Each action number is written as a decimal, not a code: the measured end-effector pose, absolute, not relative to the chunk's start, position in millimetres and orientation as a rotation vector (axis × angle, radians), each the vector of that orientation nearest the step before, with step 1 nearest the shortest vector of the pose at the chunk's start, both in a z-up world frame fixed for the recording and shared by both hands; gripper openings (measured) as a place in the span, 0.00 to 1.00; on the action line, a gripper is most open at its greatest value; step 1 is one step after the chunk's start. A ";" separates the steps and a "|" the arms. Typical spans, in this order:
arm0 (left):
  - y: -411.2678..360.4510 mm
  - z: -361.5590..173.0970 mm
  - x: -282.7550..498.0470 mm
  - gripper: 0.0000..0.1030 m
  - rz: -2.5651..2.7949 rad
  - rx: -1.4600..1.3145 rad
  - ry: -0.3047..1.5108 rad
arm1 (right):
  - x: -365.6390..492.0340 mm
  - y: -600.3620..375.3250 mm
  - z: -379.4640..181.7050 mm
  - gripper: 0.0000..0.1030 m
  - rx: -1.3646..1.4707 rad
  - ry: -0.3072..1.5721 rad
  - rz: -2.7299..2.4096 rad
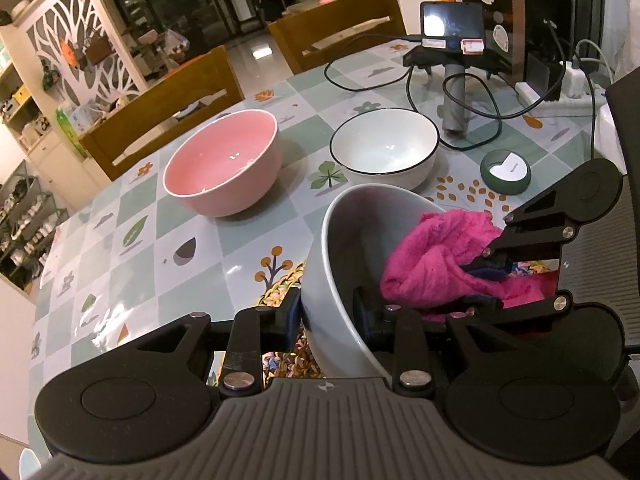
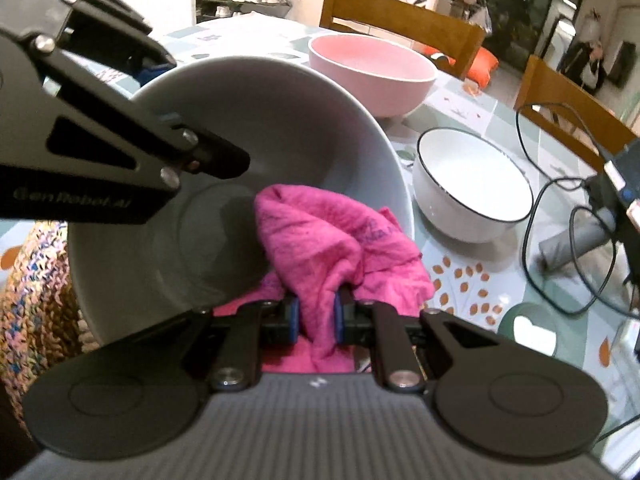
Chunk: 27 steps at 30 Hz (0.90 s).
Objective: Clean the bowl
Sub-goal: 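Circle the pink cloth inside the bowl with the right gripper while the left holds the rim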
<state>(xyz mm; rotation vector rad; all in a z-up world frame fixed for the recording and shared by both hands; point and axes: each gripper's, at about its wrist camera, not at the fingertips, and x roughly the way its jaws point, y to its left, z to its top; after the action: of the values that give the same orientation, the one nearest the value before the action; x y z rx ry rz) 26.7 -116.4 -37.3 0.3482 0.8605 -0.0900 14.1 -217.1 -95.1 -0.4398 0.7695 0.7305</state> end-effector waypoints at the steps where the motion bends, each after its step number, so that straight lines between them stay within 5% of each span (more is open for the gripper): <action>1: -116.4 -37.5 26.9 0.30 -0.088 0.346 0.862 | 14.1 -218.2 -95.1 0.16 -0.418 0.782 0.729; 27: -102.2 -61.3 25.1 0.34 -0.074 0.271 0.963 | 21.4 -232.7 -97.4 0.16 -0.013 0.983 0.729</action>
<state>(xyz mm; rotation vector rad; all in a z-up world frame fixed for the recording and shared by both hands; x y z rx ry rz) 25.1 -102.2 -61.3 0.2713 0.9626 -0.0735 21.4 -232.7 -97.4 -0.0134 0.9830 0.7286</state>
